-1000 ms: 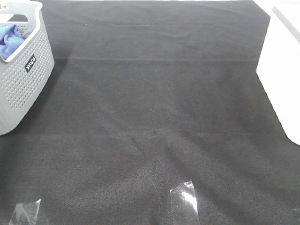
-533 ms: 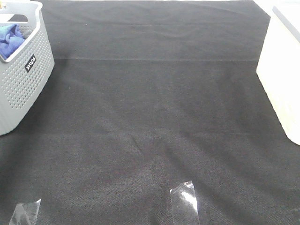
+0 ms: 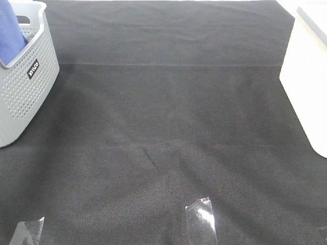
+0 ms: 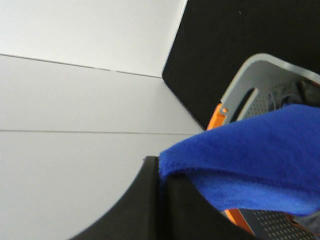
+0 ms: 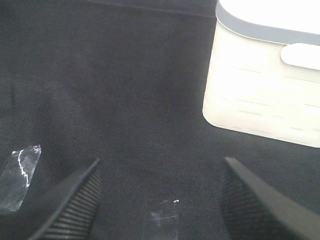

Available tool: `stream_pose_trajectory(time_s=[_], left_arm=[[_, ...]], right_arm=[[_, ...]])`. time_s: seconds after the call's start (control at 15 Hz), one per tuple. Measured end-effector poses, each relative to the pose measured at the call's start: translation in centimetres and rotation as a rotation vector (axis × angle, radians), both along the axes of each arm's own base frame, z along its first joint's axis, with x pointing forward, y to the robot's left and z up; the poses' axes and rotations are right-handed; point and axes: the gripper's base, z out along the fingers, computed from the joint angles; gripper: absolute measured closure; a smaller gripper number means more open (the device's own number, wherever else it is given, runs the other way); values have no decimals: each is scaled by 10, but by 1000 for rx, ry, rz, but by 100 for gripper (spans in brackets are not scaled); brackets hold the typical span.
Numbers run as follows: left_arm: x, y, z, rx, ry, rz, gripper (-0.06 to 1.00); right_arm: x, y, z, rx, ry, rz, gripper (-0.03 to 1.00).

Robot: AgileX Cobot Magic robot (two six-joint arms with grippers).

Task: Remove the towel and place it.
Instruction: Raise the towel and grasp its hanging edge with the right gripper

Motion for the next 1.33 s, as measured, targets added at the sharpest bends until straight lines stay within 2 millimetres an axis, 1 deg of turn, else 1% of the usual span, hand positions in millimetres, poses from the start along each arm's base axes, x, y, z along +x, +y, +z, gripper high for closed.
stream_pose_trajectory(time_s=[0.2, 0.27, 0.33, 0.4, 0.47, 0.53, 0.67, 0.87, 0.93, 1.0, 1.07, 1.13, 1.2, 1.33], left_arm=[[-24, -26, 24, 1, -109, -99, 94], [-34, -38, 31, -5, -134, -146, 94], [-34, -38, 31, -5, -134, -146, 94], [-42, -56, 33, -7, -143, -207, 94], [-42, -56, 33, -7, -143, -207, 94], [-50, -80, 34, 8, -149, -287, 94], [-60, -104, 35, 16, -154, -367, 94], [-79, -139, 35, 7, -156, -493, 94], [-85, -148, 35, 4, -156, -529, 94], [-91, -156, 35, 2, -156, -560, 94], [-97, -163, 35, -1, -157, -590, 94], [-101, -169, 35, -2, -157, -614, 94], [-106, -175, 35, -3, -157, -637, 94], [-115, -185, 35, -6, -158, -679, 94]], right_arm=[[0, 0, 0, 3, -4, -1, 33], [0, 2, 4, 23, -29, 12, 33], [0, 2, 4, 23, -29, 12, 33], [13, 12, 16, 81, -80, 110, 33], [13, 12, 16, 81, -80, 110, 33], [30, 22, 22, 95, -67, 210, 33], [61, 32, 24, 88, -15, 341, 33], [113, 46, 16, 66, 73, 532, 33], [129, 50, 14, 75, 86, 574, 32], [146, 53, 11, 101, 102, 609, 30], [160, 56, 10, 103, 99, 648, 25], [173, 59, 9, 108, 97, 692, 19], [184, 63, 9, 114, 93, 751, 15], [207, 72, 9, 149, 78, 880, 13]])
